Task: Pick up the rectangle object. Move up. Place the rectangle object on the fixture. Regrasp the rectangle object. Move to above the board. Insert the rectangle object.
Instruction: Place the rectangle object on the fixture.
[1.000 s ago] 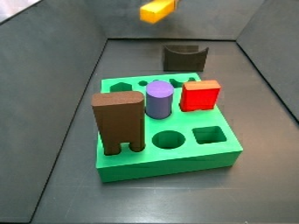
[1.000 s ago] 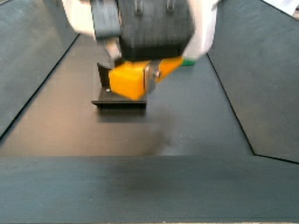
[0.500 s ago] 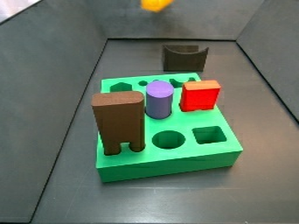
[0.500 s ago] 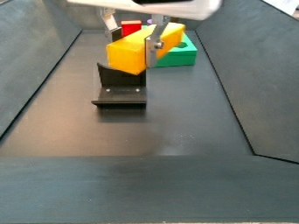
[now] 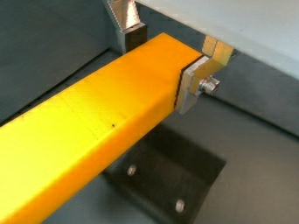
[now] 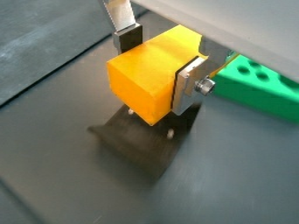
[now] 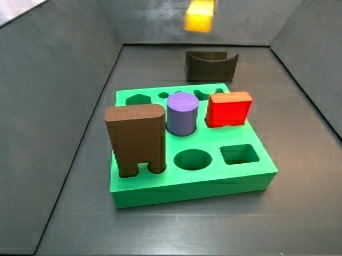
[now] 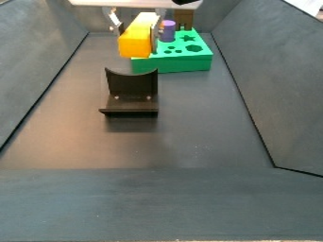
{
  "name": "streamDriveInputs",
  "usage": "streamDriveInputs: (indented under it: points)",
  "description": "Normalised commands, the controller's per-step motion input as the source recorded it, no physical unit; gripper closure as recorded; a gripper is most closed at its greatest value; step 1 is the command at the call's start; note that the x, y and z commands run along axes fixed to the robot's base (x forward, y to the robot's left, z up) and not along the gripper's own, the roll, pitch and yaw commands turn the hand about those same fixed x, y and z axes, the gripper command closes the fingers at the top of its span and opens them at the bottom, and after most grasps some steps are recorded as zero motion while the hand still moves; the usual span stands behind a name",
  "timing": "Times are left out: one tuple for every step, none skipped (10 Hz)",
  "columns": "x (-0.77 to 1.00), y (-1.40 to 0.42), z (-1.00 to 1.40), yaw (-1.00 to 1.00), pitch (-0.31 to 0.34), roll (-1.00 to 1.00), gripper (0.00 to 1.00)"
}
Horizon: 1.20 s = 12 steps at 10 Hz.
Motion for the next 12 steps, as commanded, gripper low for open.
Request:
streamDriveInputs:
  points:
    - [0.19, -0.9, -0.15, 0.47, 0.034, -0.09, 1.0]
    - [0.15, -0.64, -0.11, 0.3, 0.03, -0.06, 1.0]
    - [0.1, -0.3, -0.06, 0.17, 0.034, -0.02, 1.0]
    - [0.21, 0.82, 0.47, 0.21, -0.014, -1.0, 1.0]
    - [0.2, 0.85, 0.48, 0.2, -0.014, -1.0, 1.0]
    - [0.1, 0.65, 0.27, 0.15, 0.035, -1.0, 1.0]
    - [0.09, 0.54, 0.19, 0.14, 0.047, -1.0, 1.0]
    - [0.08, 0.28, 0.08, 0.12, 0.09, -1.0, 1.0]
    - [0.09, 0.16, 0.06, 0.11, 0.122, -1.0, 1.0]
    - [0.1, 0.08, 0.01, 0.04, 0.164, -0.71, 1.0]
    - [0.09, 0.08, 0.01, 0.02, 0.167, -0.6, 1.0]
    - [0.08, 0.06, 0.01, -0.03, 0.158, -0.38, 1.0]
